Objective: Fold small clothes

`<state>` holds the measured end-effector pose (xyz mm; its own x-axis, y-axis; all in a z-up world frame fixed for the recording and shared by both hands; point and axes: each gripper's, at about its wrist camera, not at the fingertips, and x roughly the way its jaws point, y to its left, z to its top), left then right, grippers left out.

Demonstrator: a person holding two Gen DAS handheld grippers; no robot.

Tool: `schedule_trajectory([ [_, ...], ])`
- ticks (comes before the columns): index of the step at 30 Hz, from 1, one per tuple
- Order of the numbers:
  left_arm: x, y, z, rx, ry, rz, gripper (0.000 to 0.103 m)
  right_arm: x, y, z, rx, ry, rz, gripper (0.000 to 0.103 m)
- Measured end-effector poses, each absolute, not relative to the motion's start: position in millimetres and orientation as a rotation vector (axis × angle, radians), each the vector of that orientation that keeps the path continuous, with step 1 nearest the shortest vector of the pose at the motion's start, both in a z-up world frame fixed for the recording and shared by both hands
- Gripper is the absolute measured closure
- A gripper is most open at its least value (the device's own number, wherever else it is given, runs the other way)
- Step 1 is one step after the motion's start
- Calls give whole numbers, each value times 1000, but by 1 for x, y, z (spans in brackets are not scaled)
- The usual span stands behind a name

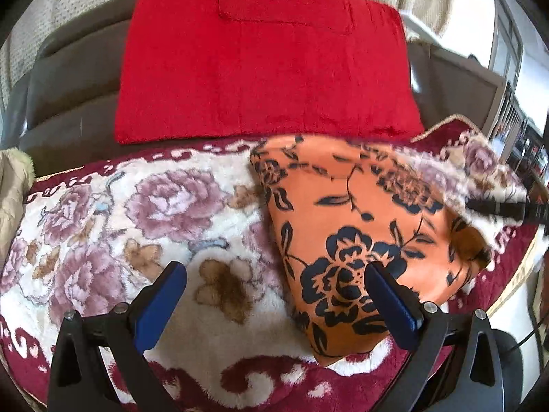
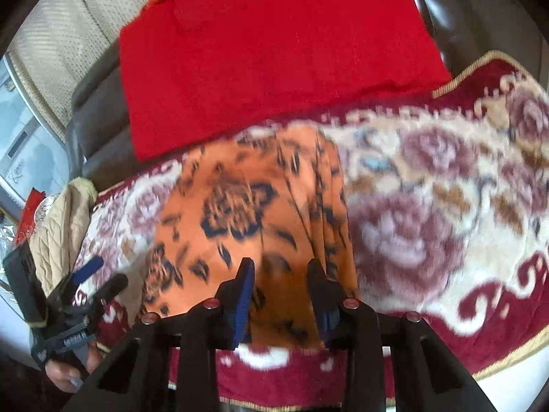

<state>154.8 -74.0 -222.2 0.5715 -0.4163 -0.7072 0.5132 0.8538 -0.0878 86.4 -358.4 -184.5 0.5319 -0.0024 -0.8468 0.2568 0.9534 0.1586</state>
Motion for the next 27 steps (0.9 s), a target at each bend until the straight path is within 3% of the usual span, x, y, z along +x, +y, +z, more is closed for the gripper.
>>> schedule_trajectory([
  [5, 158, -97, -242, 211, 874, -559, 0, 135, -358, -186, 307, 994, -135, 68],
  [11, 160, -97, -243, 192, 876, -591, 0, 163, -384, -244, 449, 1138, -159, 70],
  [17, 159, -88, -227, 176, 775, -510, 0, 164, -378, -215, 419, 1050, -144, 70],
  [20, 167, -89, -234, 179, 813, -494, 0, 166, -382, -215, 463, 1020, -154, 66],
  [23, 172, -94, -249, 175, 879, -530, 0, 171, -386, -233, 474, 1071, -152, 48],
  [27, 175, -92, -245, 164, 882, -534, 0, 170, -388, -232, 470, 1053, -141, 48],
])
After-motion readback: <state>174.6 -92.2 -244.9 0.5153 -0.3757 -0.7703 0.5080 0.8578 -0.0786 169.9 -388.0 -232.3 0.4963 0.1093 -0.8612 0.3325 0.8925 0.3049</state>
